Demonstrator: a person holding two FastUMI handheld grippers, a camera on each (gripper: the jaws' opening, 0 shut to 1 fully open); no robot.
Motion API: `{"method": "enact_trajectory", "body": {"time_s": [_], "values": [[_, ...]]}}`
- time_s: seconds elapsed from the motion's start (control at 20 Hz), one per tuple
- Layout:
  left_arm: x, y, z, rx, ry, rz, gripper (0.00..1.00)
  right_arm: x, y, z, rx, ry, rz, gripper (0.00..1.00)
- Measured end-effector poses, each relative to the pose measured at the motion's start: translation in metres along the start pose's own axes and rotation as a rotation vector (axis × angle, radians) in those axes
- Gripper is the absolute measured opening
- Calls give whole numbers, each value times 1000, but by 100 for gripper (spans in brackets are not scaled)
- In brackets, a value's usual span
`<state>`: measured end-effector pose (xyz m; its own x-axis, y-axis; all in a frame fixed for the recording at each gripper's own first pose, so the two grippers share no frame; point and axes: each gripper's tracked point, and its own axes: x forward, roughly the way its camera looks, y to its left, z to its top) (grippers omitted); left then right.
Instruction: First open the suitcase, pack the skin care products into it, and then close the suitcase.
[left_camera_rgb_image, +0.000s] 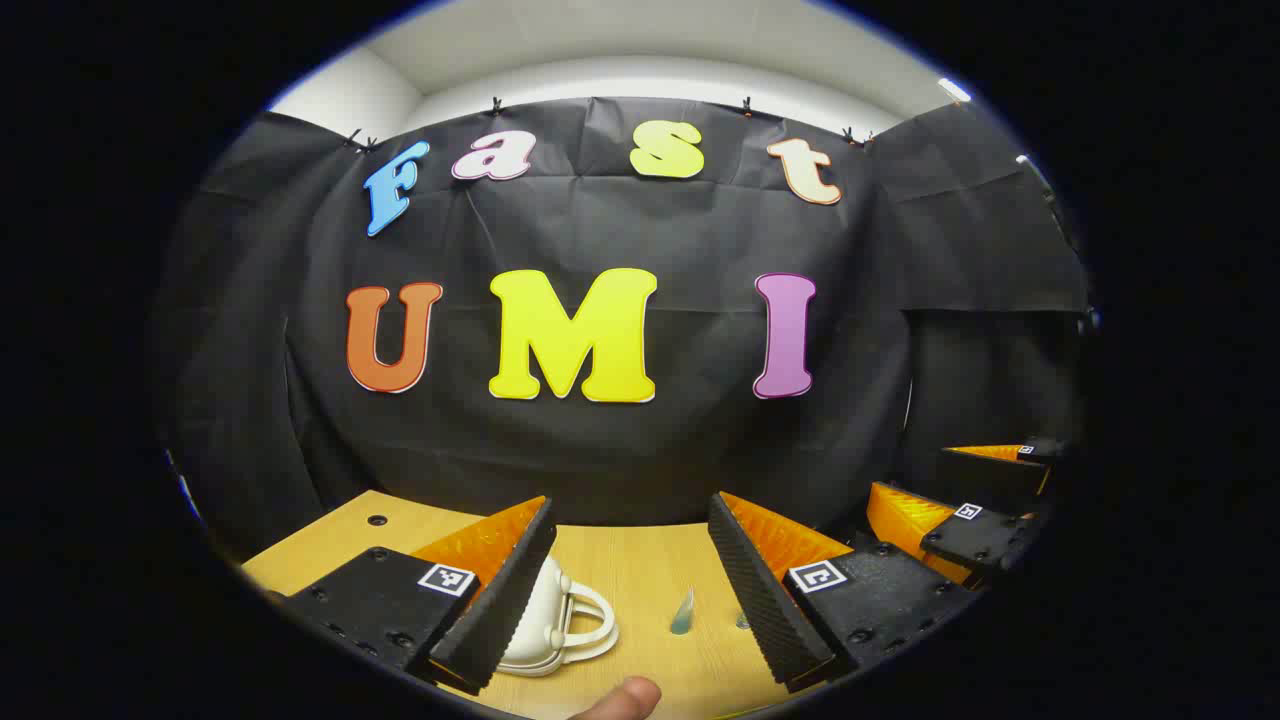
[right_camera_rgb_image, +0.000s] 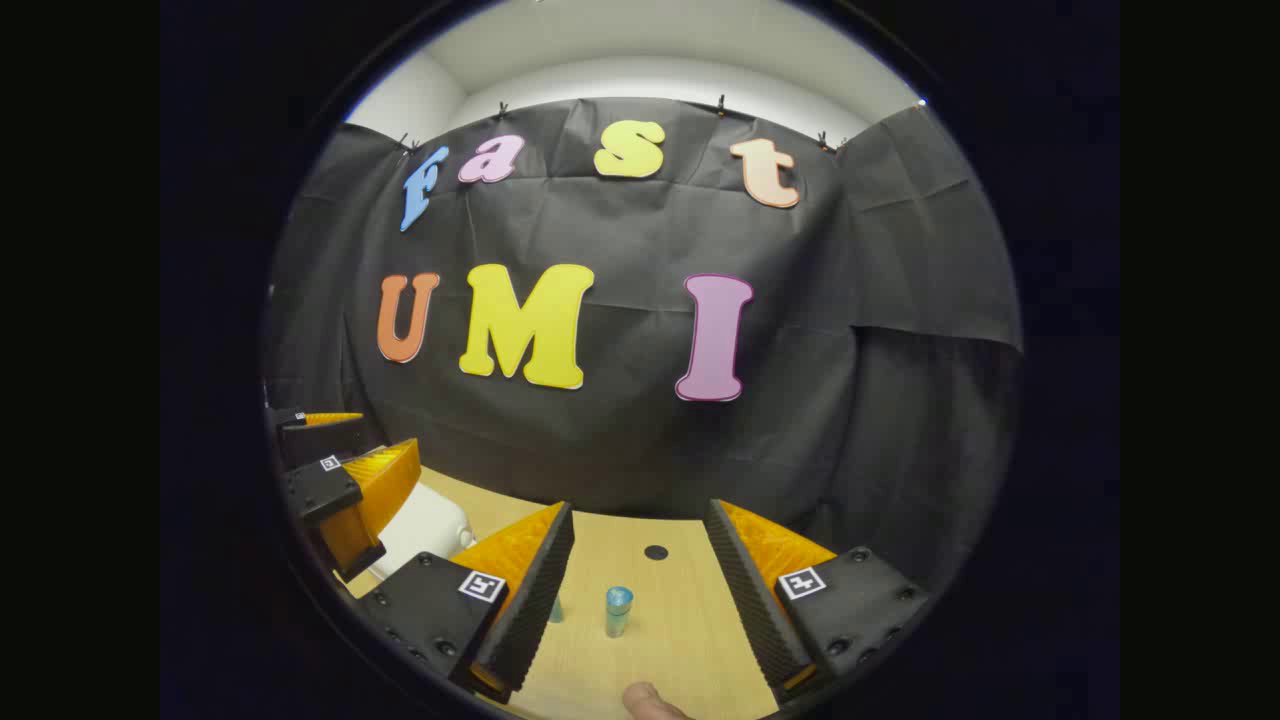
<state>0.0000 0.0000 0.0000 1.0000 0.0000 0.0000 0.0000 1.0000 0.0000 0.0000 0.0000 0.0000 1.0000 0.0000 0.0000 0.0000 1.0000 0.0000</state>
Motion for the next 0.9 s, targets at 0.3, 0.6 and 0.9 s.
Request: {"method": "enact_trajectory", "body": {"time_s": [0.3, 0.6, 0.9], "values": [[0, 0, -3, 3, 5, 4, 98, -1, 0, 4, -4, -12, 5, 80], [-3, 0, -8, 3, 19, 9, 98, -4, 0, 6, -3, -14, 6, 79], [-3, -1, -12, 0, 27, 3, 98, -3, 3, 4, -8, -9, 10, 79]]}}
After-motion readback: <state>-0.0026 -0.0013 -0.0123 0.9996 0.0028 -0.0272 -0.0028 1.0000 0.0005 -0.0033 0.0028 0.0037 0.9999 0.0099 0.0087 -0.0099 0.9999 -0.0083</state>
